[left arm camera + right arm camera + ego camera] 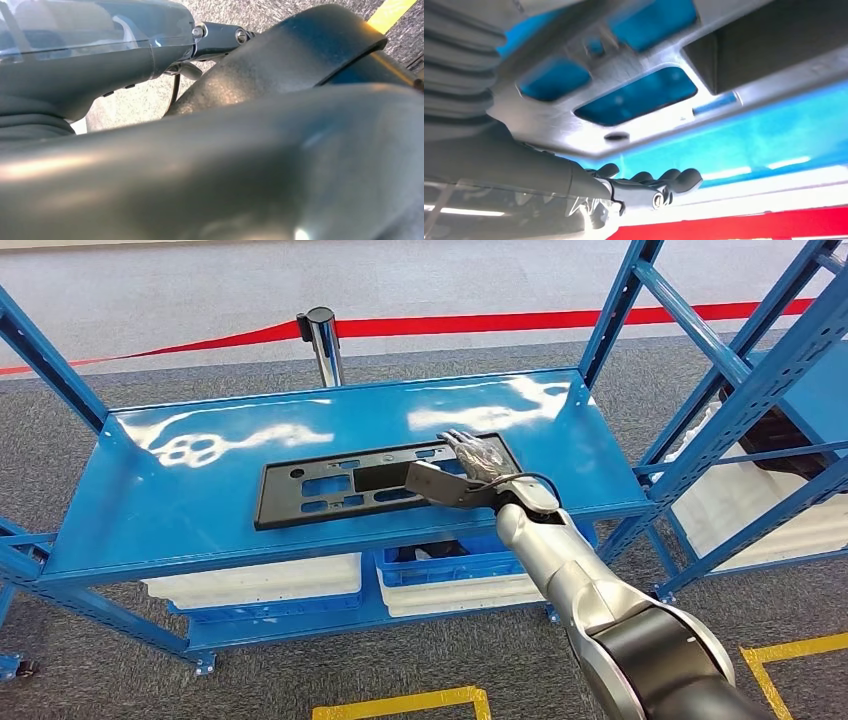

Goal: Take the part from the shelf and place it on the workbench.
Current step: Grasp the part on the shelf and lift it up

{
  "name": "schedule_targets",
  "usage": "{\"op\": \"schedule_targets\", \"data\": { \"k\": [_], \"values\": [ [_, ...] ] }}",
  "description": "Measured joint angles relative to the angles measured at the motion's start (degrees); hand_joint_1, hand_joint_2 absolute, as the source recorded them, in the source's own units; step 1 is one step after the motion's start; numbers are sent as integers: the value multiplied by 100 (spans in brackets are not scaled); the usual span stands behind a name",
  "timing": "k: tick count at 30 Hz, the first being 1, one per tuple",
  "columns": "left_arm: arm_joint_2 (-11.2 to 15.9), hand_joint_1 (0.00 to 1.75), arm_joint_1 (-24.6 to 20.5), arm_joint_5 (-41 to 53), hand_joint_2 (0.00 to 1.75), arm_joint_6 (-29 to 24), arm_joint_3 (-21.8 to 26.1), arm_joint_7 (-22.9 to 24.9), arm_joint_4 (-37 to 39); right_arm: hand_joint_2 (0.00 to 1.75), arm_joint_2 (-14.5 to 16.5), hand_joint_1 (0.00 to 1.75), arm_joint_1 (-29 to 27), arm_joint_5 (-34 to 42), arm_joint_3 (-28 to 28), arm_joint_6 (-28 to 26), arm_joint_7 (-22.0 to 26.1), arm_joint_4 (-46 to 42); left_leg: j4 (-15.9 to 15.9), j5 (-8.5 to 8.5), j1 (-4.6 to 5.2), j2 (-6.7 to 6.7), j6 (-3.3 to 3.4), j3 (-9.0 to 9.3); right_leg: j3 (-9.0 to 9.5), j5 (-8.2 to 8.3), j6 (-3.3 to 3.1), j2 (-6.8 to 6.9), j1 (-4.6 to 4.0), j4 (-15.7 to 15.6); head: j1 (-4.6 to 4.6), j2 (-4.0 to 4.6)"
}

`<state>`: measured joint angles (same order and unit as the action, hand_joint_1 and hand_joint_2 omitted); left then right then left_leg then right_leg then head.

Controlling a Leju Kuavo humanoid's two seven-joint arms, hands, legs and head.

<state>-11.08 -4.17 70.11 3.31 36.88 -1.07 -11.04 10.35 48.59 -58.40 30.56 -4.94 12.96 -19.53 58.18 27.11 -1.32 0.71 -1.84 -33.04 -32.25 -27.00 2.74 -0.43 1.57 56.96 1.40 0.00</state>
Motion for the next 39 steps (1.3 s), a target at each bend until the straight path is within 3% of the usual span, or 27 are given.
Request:
{"op": "schedule_targets", "data": {
  "k": [16, 27, 39],
  "values": [
    [-14, 0, -2, 53, 0, 26, 79, 8, 0, 0, 93, 0, 306, 217, -130, -20, 206, -204, 0, 0, 0, 1, 0, -1, -2, 0, 0, 0, 0, 2, -1, 0],
    [-43, 0, -1, 34, 0, 23, 163, -11, 0, 0, 378, 0, 291, 165, 36, 648, 173, -340, -1, 0, -1, 1, 0, -2, -4, -1, -2, 0, 0, 3, -4, 0],
    [-61, 0, 2, 48, 0, 15, 247, -30, 0, 0, 499, 0, 56, 226, 468, 876, 197, -346, -1, 0, 0, 2, 0, -3, -6, -2, -2, 0, 0, 3, -4, 0]
  ]
}}
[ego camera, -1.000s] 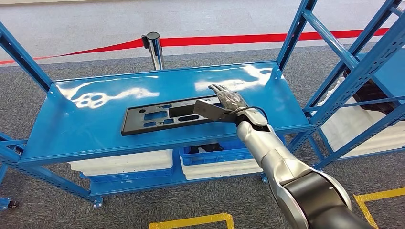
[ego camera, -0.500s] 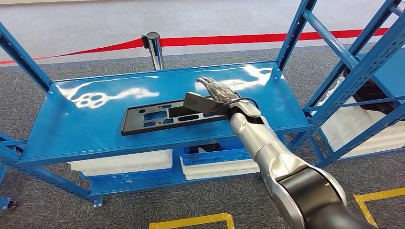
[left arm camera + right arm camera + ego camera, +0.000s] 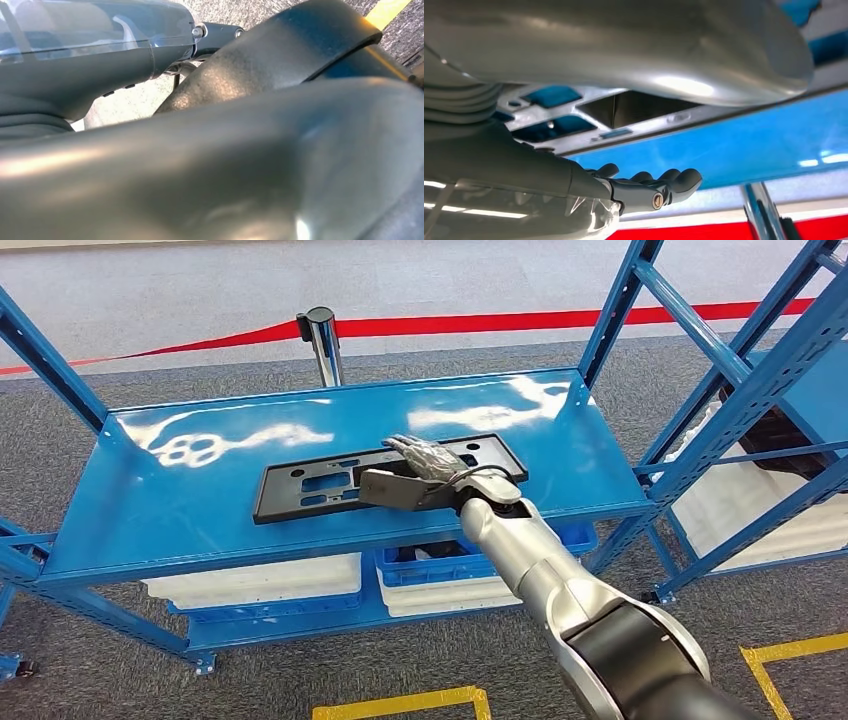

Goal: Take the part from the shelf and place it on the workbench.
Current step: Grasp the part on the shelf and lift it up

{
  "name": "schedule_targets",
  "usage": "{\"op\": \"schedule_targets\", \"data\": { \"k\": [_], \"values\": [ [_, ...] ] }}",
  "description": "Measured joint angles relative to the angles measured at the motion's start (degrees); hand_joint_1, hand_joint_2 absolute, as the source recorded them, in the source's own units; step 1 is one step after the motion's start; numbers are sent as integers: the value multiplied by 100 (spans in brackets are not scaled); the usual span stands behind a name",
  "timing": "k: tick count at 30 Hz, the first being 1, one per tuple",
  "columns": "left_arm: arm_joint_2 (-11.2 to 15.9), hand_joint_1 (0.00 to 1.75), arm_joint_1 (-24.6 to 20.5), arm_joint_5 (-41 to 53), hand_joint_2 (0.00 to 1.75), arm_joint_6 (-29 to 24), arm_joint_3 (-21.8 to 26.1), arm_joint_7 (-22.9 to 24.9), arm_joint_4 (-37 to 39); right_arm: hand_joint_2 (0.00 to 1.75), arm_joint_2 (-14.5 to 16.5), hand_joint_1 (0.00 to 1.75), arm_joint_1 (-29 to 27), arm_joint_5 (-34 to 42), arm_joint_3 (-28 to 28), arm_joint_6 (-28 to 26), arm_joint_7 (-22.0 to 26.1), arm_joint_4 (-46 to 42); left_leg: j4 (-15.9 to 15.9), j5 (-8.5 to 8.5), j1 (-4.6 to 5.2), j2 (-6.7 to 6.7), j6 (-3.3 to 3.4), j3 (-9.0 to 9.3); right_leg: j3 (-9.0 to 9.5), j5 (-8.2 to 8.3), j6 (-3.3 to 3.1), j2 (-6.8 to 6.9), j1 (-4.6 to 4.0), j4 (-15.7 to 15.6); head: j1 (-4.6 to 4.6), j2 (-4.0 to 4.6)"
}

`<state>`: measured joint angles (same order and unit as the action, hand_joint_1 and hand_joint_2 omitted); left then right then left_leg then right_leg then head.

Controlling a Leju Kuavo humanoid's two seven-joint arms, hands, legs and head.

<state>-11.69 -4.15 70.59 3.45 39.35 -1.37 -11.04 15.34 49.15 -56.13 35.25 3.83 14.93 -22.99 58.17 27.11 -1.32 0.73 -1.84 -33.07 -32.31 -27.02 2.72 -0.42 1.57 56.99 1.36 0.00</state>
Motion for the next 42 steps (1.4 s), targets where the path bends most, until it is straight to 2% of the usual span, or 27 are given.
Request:
{"op": "schedule_targets", "data": {
  "k": [8, 12, 35, 37, 39, 41, 42],
  "values": [
    [0, 0, 0, 28, 0, -2, 44, -12, 0, 0, -24, 0, -75, 81, 275, 143, -345, 66, 0, 0, 0, -1, 0, 0, -2, 0, 0, 0, 0, 0, -1, 0],
    [0, 0, 1, 39, 0, -2, 80, -18, 0, 175, -78, 0, -95, 150, 309, 144, -417, 124, 0, 0, 0, -1, 0, -1, -2, 0, 0, 0, 0, 0, -2, 0],
    [0, 0, 1, 62, 0, -9, 149, -41, 0, 175, -145, 0, -85, 214, 393, 124, -421, 236, 0, 0, 0, -1, 0, -1, -2, 0, 0, 0, 0, 0, -2, 0],
    [0, 0, 1, 68, 0, -9, 150, -46, 0, 175, -146, 75, -85, 207, 398, 122, -426, 237, 0, 0, 0, -1, 0, -1, -2, 0, 0, 0, 0, 0, -2, 0],
    [0, 0, 1, 73, 0, -9, 151, -49, 0, 175, -146, 162, -85, 194, 412, 119, -447, 240, 0, 0, 0, -1, 0, -1, -2, 0, 0, 0, 0, 0, -2, 0],
    [0, 0, 1, 74, 0, -9, 154, -52, 0, 175, -146, 175, -84, 184, 432, 113, -483, 247, 0, 0, 0, -1, 0, -1, -2, 0, 0, 0, 0, 0, -2, 0],
    [0, 0, 1, 75, 0, -9, 155, -52, 0, 175, -147, 175, -83, 180, 440, 105, -500, 250, 0, 0, 0, -1, 0, -1, -2, 0, 0, 0, 0, 0, -2, 0]
  ]
}}
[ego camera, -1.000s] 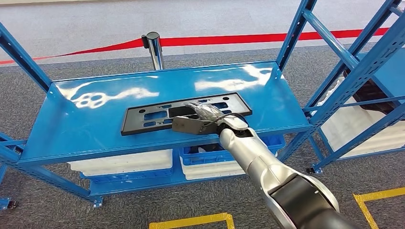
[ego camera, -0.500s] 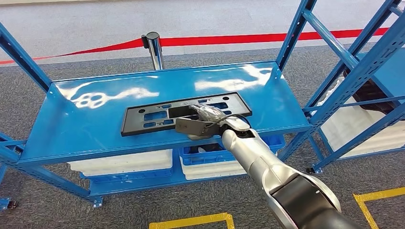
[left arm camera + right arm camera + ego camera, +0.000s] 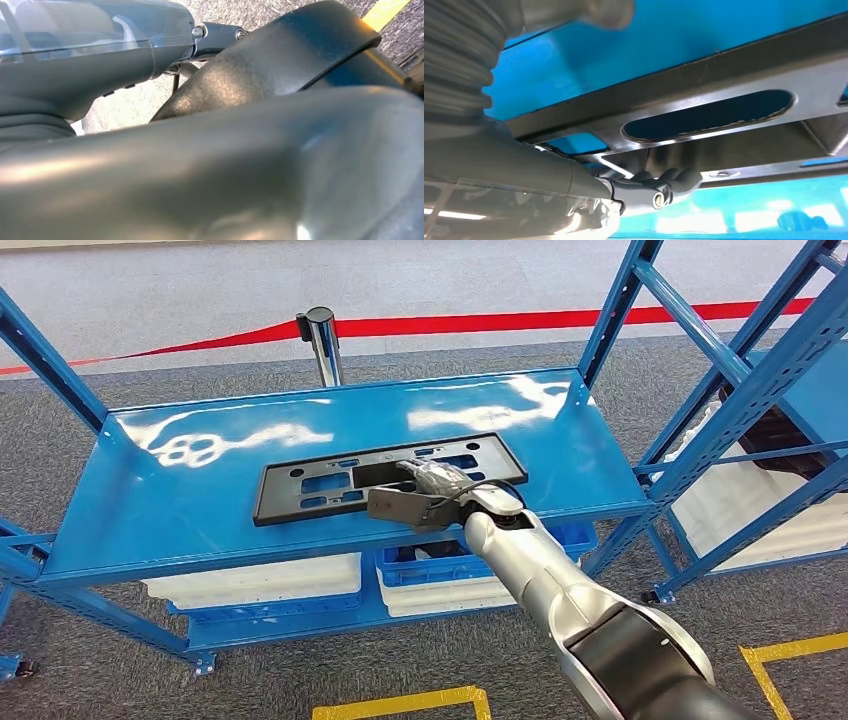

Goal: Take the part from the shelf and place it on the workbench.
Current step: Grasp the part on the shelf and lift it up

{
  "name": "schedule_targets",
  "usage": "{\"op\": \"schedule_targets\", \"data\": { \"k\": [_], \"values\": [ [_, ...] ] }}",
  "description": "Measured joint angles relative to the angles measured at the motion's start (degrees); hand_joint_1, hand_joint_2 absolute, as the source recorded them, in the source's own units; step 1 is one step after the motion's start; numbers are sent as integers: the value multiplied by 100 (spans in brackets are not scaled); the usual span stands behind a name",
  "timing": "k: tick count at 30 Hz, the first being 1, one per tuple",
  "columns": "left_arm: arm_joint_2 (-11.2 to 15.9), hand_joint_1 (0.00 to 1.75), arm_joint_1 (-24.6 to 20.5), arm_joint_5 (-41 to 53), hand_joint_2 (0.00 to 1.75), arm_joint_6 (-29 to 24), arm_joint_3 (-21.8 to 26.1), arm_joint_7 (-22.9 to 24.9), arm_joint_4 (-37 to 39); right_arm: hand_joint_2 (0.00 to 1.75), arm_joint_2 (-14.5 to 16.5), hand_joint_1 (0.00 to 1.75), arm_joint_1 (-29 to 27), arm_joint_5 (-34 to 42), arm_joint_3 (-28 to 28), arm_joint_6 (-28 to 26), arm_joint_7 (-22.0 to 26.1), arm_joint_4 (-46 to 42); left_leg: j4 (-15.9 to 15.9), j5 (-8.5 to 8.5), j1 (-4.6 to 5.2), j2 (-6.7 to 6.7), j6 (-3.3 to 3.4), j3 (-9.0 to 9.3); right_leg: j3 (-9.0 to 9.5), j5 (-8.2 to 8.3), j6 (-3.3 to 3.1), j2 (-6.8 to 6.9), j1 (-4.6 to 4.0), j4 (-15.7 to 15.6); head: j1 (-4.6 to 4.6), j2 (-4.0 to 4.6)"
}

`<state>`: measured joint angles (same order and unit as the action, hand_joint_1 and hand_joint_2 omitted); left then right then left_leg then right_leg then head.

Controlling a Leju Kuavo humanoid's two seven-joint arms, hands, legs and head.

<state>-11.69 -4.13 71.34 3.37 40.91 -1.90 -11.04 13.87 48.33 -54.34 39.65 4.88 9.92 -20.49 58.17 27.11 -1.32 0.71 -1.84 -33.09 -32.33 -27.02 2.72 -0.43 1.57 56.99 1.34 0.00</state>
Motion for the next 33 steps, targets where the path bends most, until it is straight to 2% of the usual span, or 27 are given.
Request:
{"op": "schedule_targets", "data": {
  "k": [9, 16, 22, 27, 33],
  "values": [
    [0, 0, 0, 0, 0, -10, 35, 1, 0, 175, -3, 175, -1, -19, 38, -279, -116, 3, 0, 0, 0, 0, 0, -1, 0, 0, 0, 0, 0, 0, -1, 0],
    [0, 0, 0, -2, 0, -38, 104, 3, 0, 175, -29, 175, -46, -14, 42, -960, -157, -3, 0, 0, 0, 1, 0, 1, 2, 0, 0, 1, 0, 0, -2, 0],
    [-3, 0, 7, -51, 0, -93, 182, -9, 0, 175, -193, 175, -282, 245, -126, -1616, 118, -266, 2, 0, 0, 2, 0, 2, 3, 0, 0, 1, 1, -1, -2, 0],
    [-23, 0, 25, -100, 0, -155, 290, -64, 0, 175, -513, 175, -705, 705, -591, -1761, 517, -1194, 2, 0, 1, 3, 0, 1, 2, 0, 0, 2, 1, -2, -2, 0],
    [-43, 0, 60, -132, 0, -226, 429, -182, 1, 175, -1082, 175, -1591, 1326, -1287, -1604, 636, -3277, 3, 1, 4, 6, 0, -8, -5, 0, 0, 4, 1, -2, -1, 0]
  ]
}}
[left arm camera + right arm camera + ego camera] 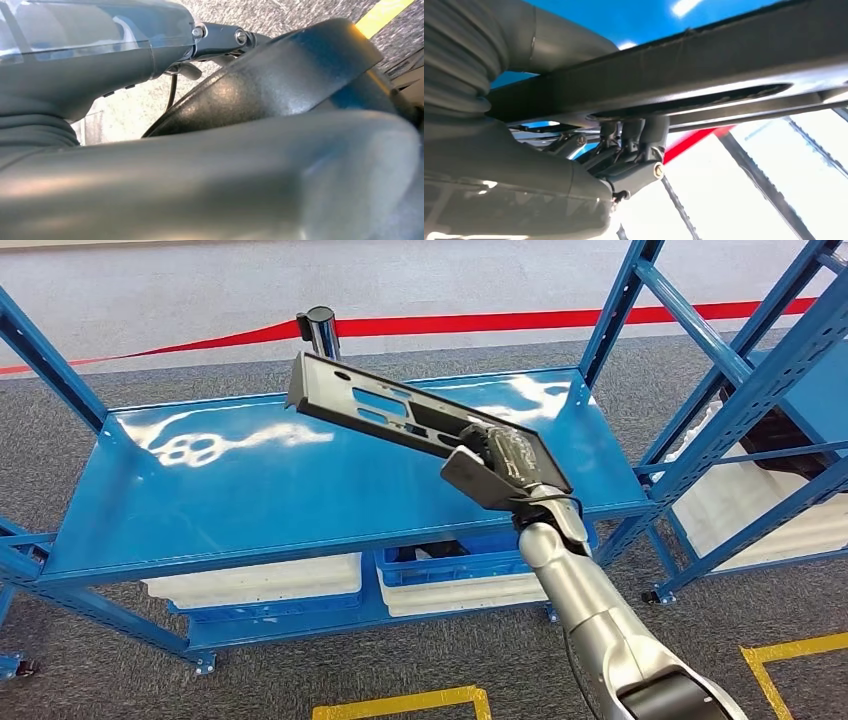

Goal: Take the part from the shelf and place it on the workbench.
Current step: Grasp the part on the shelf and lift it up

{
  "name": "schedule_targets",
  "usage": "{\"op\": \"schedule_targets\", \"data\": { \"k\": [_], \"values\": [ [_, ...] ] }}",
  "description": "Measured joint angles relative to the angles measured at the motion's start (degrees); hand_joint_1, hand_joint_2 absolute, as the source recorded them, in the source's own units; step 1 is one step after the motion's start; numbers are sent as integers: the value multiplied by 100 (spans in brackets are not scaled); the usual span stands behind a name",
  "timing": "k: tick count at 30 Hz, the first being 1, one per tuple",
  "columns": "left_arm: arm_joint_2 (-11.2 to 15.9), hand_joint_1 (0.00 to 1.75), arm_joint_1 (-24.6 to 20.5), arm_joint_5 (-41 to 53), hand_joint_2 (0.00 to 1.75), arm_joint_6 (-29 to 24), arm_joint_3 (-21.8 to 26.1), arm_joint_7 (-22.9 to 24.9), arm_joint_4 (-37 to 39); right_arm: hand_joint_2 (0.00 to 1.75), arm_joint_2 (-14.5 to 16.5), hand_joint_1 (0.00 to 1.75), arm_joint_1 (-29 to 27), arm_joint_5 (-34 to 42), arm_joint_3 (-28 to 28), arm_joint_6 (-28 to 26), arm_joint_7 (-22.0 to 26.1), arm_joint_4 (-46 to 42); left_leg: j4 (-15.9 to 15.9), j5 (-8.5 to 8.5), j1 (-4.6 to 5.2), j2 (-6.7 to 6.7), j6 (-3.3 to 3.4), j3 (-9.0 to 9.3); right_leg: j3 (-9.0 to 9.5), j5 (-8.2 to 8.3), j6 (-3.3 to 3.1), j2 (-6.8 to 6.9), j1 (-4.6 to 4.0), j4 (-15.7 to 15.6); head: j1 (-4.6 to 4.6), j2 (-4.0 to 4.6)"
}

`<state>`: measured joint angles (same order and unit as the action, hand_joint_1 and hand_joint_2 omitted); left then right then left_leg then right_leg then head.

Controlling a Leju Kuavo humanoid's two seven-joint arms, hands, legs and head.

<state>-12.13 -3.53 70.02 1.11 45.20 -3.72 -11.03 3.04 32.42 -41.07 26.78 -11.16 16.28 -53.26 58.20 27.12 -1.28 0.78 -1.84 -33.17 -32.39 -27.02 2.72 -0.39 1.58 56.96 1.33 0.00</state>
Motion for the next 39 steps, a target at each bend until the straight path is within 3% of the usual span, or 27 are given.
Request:
{"op": "schedule_targets", "data": {
  "k": [5, 10, 22, 27, 32, 39],
  "values": [
    [-8, 0, 29, -3, 0, -31, 106, -72, -1, 175, -569, 175, -598, 627, -653, 198, 68, -1948, 1, 2, 4, -1, 0, -10, -10, -1, 2, 1, 1, -1, 2, 0],
    [-10, 0, 36, 1, 0, -47, 154, -90, -1, 175, -1014, 175, -934, 1037, -1208, 328, 148, -3318, 0, 3, 13, -6, 0, -9, -14, -3, 4, -2, 0, -2, 2, 0],
    [-38, 0, 38, 9, 0, -113, 266, -134, -1, 175, -1684, 175, -1343, 1848, -2101, 703, 156, -5167, 0, 3, 15, -6, 1, -8, -11, -3, 5, -2, 1, -1, -4, 0],
    [-40, 0, 37, 25, 0, -126, 278, -142, -1, 175, -1790, 175, -1460, 1742, -2190, 776, 88, -5418, -1, 3, 15, -6, 1, -8, -10, -4, 6, -2, 0, -1, -3, 0],
    [-44, 0, 34, 106, 0, -126, 280, -162, -1, 175, -1746, 175, -1574, 630, -2031, 361, -109, -5390, -3, 3, 14, -6, 1, -9, -8, -4, 6, -2, 0, 0, -3, 0],
    [-51, 0, 22, 276, 0, -121, 279, -163, -1, 175, -1157, 175, -1576, 235, -1207, 129, -135, -4880, -6, 3, 9, -7, 0, -6, -8, -4, 5, -3, -3, 4, -4, 0]
  ]
}}
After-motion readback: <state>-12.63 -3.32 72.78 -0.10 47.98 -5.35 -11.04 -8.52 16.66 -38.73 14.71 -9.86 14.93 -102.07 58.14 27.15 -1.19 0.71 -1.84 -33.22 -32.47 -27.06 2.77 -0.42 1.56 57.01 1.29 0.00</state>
